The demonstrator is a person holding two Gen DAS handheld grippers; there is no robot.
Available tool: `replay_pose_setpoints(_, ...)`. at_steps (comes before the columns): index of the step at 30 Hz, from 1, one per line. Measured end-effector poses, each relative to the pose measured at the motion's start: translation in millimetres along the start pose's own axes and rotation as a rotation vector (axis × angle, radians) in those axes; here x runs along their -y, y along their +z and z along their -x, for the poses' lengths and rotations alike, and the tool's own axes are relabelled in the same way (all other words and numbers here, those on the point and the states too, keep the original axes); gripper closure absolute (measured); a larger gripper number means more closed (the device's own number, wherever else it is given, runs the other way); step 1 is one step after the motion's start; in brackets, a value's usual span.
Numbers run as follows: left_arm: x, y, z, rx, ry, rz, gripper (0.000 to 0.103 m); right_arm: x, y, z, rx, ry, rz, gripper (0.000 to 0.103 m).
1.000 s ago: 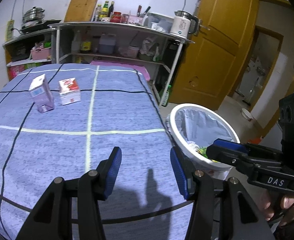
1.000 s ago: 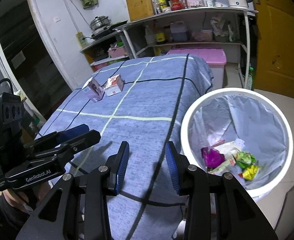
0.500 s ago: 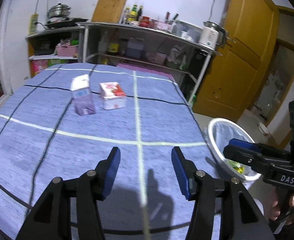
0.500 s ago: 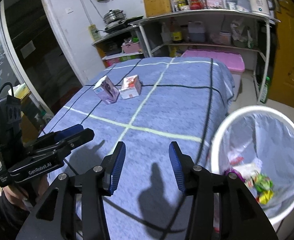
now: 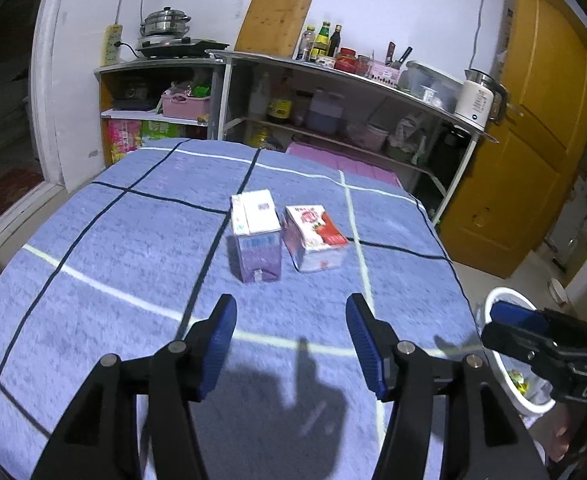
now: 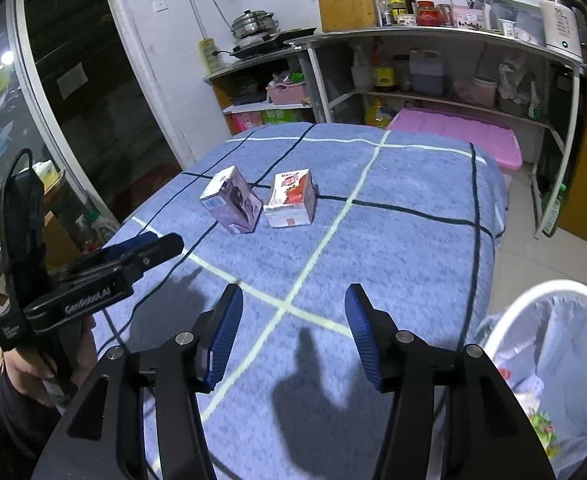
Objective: Collect trash
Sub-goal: 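Move both grippers back over the table toward the two juice cartons, then grasp the purple milk carton with the left gripper while the right gripper grasps the strawberry carton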
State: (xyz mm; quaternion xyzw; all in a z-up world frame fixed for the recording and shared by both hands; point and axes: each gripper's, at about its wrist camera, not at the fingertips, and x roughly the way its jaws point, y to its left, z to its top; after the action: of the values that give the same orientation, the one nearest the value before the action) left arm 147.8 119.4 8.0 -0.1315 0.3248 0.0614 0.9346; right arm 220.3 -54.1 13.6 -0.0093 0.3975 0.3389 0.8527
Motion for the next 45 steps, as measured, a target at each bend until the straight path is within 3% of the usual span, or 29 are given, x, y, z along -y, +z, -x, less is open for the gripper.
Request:
replay_pose_setpoints(20,-28.3,38.9,-81.4,-0.055,0.041,0.068,0.043,1.7,35.3,-63.4,-0.059,-0.002,0.016,0.048)
replay_pose_setpoints(22,-28.8,38.8,-83.3,-0.052,0.035,0.062,0.046,1.0,39.4,-70.0,-0.063,-0.005,0.022,0.048)
replay_pose_setpoints(24,-28.8,37.3,-82.9,-0.049,0.034,0.053,0.060,-2.1,43.5,-75.4,-0.066,-0.008,0.031,0.048)
replay_pose_setpoints(45,-65.5,22.0,-49.7,-0.010,0.001,0.080,0.063,-29.7,77.9,-169.8,-0.149,-0.084,0.131,0.047)
